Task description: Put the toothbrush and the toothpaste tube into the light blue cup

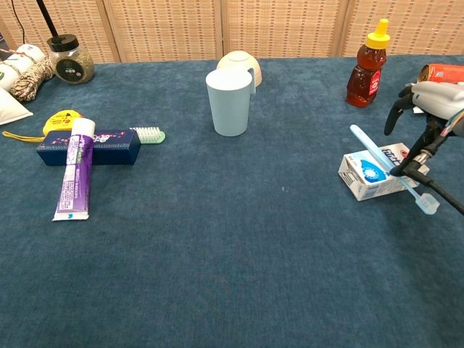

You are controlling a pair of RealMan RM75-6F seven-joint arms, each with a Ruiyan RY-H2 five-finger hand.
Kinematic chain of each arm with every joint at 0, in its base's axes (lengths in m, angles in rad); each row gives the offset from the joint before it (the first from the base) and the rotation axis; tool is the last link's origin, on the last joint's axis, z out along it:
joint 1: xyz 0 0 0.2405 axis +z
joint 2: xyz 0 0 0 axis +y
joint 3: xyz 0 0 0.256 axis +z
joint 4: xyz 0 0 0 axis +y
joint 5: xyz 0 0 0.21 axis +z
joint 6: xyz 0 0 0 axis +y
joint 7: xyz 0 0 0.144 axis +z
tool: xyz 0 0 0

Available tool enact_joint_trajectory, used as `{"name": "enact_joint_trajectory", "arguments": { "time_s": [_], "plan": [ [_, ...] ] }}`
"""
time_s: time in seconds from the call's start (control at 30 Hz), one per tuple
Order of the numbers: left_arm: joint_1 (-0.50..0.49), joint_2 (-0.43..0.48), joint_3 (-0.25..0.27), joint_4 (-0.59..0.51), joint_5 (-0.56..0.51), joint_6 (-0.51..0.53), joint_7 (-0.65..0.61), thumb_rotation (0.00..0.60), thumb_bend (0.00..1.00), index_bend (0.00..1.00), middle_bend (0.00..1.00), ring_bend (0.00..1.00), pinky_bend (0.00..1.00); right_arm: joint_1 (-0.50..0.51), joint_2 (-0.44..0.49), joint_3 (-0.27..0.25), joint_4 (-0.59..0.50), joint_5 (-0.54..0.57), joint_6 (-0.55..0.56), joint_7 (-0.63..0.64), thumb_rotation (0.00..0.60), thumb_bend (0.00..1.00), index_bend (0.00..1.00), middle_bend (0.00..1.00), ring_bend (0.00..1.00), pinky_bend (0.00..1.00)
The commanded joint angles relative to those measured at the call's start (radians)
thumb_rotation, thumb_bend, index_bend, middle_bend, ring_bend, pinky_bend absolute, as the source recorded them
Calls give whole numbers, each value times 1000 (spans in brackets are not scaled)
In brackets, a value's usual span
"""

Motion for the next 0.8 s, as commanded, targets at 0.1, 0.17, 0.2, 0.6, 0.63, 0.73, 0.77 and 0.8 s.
{"name": "enact_joint_trajectory", "arguments": {
  "time_s": [0.1,0.17,0.2,0.6,0.63,0.73,0.77,0.8],
  "plan": [
    [-1,0,-2,2,-2,0,2,600,0,0,0,0,0,31,-2,38,1,83,12,-34,600,0,376,0,0,0],
    [-1,1,-1,1,-2,-1,-1,600,0,0,0,0,0,40,-2,48,3,111,12,-41,600,0,383,0,0,0],
    [-1,1,-2,1,-2,0,-1,600,0,0,0,0,0,44,-1,51,3,125,12,-44,600,0,385,0,0,0],
    [0,0,-3,-1,-3,0,3,600,0,0,0,0,0,86,9,71,13,221,-10,-55,600,0,381,0,0,0],
    [0,0,-3,-1,-3,0,4,600,0,0,0,0,0,90,9,72,15,228,-11,-57,600,0,381,0,0,0],
    [-1,1,-3,-2,-5,-3,1,600,0,0,0,0,0,107,7,72,28,261,-16,-76,600,0,385,0,0,0],
    [0,1,-3,-2,-6,-3,1,600,0,0,0,0,0,112,7,73,31,273,-17,-81,600,0,387,0,0,0],
    [0,1,-4,-2,-7,-3,0,600,0,0,0,0,0,117,7,74,34,284,-19,-86,600,0,389,0,0,0]
  ]
}}
